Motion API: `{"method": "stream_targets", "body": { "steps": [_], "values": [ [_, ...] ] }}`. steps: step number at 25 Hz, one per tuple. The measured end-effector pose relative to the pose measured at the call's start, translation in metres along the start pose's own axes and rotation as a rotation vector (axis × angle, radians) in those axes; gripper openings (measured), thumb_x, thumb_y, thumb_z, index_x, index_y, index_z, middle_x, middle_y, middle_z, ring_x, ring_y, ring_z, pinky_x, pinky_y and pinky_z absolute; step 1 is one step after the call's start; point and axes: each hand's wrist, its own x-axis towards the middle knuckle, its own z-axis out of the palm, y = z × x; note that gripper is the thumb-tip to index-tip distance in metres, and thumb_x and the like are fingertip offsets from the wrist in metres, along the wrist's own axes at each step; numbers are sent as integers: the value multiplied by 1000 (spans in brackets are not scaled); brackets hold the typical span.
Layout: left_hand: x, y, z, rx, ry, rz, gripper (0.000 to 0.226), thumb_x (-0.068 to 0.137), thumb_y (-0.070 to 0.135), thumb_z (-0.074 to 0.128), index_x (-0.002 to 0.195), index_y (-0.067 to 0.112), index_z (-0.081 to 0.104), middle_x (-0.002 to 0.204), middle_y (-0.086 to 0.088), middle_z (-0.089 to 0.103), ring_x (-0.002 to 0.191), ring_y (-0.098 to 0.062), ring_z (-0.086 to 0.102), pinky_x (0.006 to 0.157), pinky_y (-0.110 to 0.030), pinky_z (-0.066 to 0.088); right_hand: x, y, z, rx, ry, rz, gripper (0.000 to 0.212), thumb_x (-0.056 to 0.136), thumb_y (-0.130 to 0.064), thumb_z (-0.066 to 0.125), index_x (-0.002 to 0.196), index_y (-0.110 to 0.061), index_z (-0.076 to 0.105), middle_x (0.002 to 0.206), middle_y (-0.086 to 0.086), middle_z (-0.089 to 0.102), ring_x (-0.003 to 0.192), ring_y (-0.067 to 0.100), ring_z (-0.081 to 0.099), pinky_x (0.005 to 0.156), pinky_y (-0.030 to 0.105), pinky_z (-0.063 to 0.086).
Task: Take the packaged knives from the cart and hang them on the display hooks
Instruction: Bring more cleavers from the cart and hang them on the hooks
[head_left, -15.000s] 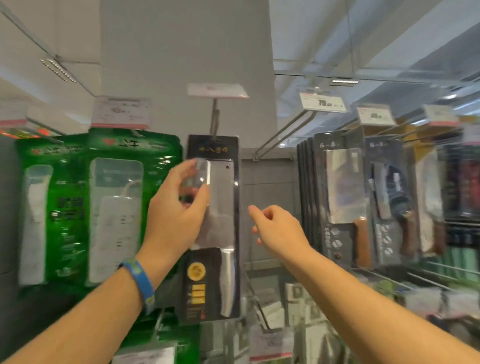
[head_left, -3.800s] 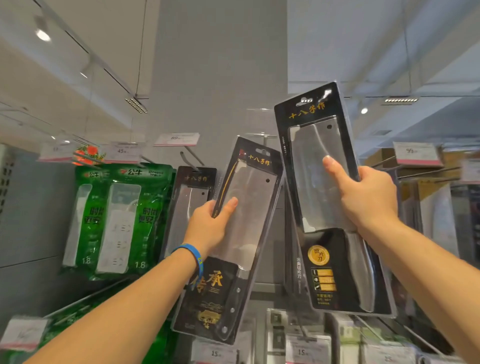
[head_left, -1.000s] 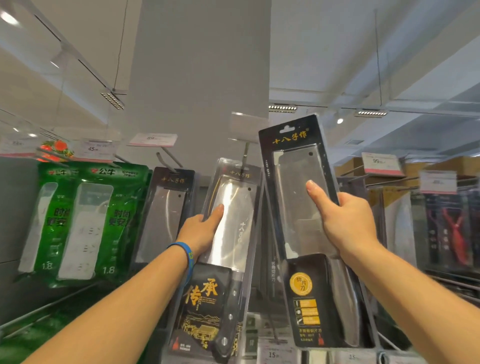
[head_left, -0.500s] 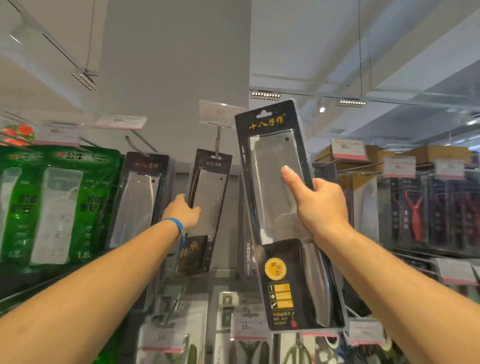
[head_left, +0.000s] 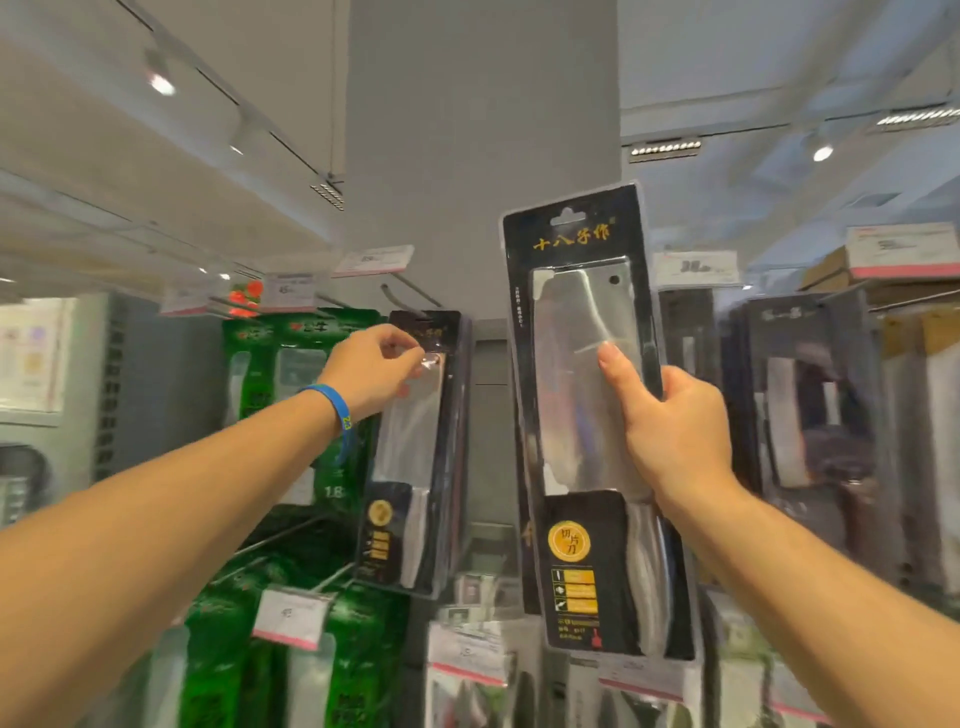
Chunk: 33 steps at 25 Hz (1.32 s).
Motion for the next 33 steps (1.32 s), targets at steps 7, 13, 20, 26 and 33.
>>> {"method": "stream_targets", "body": {
  "steps": [7,13,20,26,33],
  "values": [
    [23,-5,-70,286,317,290,5,88,28,68,93,26,66,88,7,67,74,-13,61,69,-29,49,-39,5,55,118,-152,-53,67,76,-74,62,58,-20,26,48,-8,23,47,11,25,50,34,21],
    [72,-21,-99,709,197,546,59,85,31,74,138,28,50,140,1,49,125,-24,45,94,-38,45,-42,1,101,93,-245,-98,64,78,-72,63,61,-13,45,53,1,45,48,7,36,49,24,29],
    [106,-40,-85,477,180,722,34,101,31,53,135,29,60,124,3,69,92,-11,62,78,-30,51,-54,2,158,33,-246,-21,50,79,-70,64,81,-20,59,72,-1,61,65,11,55,61,32,47],
    [128,-32,-93,321,154,702,43,96,55,51,99,19,75,80,-4,71,69,-21,61,63,-36,48,-60,-12,179,36,-206,-56,57,77,-74,61,127,-53,44,110,-45,59,105,-20,56,75,5,49],
    [130,-34,-95,309,124,717,46,95,57,52,94,17,75,72,-8,65,68,-28,57,62,-40,44,-63,-6,216,38,-183,51,69,94,-58,61,155,-38,34,148,-17,50,132,-2,45,102,19,38]
  ]
}}
